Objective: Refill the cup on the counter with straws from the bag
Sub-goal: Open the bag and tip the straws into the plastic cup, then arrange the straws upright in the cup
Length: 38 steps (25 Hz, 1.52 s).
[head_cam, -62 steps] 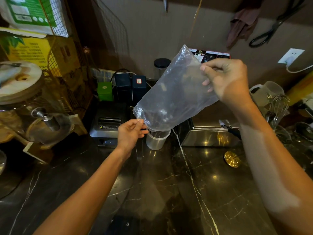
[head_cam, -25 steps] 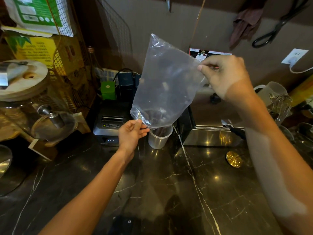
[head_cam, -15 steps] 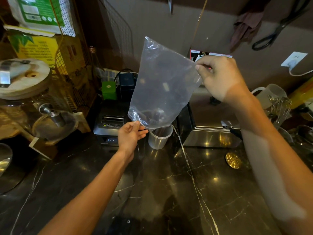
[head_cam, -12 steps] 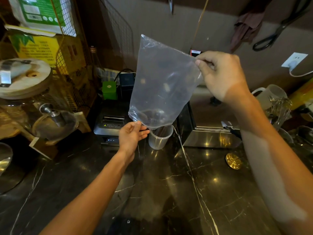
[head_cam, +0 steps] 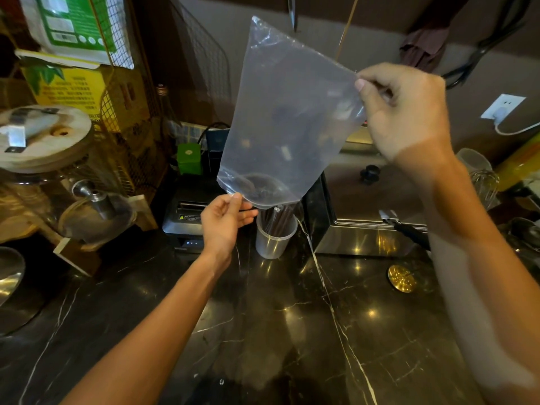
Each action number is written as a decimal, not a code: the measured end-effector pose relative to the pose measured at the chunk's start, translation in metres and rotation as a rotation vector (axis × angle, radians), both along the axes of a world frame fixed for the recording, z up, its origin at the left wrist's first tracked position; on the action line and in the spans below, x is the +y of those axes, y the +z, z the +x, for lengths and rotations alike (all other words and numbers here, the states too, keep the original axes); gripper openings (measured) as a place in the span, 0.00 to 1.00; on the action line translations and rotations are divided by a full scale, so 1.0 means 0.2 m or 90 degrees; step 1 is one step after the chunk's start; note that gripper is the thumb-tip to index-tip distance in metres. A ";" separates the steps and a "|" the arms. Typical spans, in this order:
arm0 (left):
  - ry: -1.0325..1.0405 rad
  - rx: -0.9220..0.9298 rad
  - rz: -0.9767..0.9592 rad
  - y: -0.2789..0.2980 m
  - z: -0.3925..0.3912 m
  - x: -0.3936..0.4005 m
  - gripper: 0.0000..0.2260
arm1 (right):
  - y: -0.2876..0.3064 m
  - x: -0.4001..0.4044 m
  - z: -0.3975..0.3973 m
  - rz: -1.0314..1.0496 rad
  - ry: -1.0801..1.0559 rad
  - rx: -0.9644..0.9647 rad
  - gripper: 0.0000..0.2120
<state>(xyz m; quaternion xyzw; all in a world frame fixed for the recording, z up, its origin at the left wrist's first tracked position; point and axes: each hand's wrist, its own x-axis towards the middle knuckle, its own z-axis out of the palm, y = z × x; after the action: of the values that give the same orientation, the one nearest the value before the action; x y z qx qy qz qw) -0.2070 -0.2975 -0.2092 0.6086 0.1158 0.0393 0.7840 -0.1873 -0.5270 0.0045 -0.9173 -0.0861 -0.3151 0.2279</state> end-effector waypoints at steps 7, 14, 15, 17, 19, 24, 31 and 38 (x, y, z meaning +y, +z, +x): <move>-0.011 -0.067 -0.014 0.07 -0.02 0.01 0.14 | -0.05 -0.15 -0.13 0.187 0.004 -0.011 0.11; -0.081 -0.078 -0.090 0.06 -0.11 -0.01 0.09 | -0.26 -0.28 -0.39 0.395 0.019 0.210 0.09; -0.060 -0.060 -0.066 0.03 -0.13 -0.02 0.07 | -0.31 -0.29 -0.43 0.391 0.008 0.237 0.10; -0.022 -0.030 -0.003 -0.03 -0.18 -0.03 0.05 | -0.45 -0.32 -0.50 0.374 -0.030 0.304 0.10; -0.029 -0.024 0.034 -0.09 -0.24 -0.04 0.08 | -0.60 -0.35 -0.59 0.391 -0.048 0.366 0.09; -0.091 0.032 0.076 -0.30 -0.40 -0.05 0.07 | -0.96 -0.45 -0.79 0.409 -0.106 0.484 0.10; -0.218 0.139 0.160 -0.47 -0.52 -0.21 0.12 | -1.37 -0.68 -0.97 0.401 -0.222 0.570 0.10; -0.323 0.137 0.337 -0.56 -0.50 -0.54 0.33 | -1.56 -0.83 -1.06 0.352 -0.402 0.573 0.08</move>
<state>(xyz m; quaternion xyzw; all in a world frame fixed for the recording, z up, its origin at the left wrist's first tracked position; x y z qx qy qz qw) -0.3075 -0.4060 -0.3213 0.7998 0.0294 -0.1916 0.5681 -0.4001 -0.6936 -0.3079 -0.8485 0.3795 0.0403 0.3665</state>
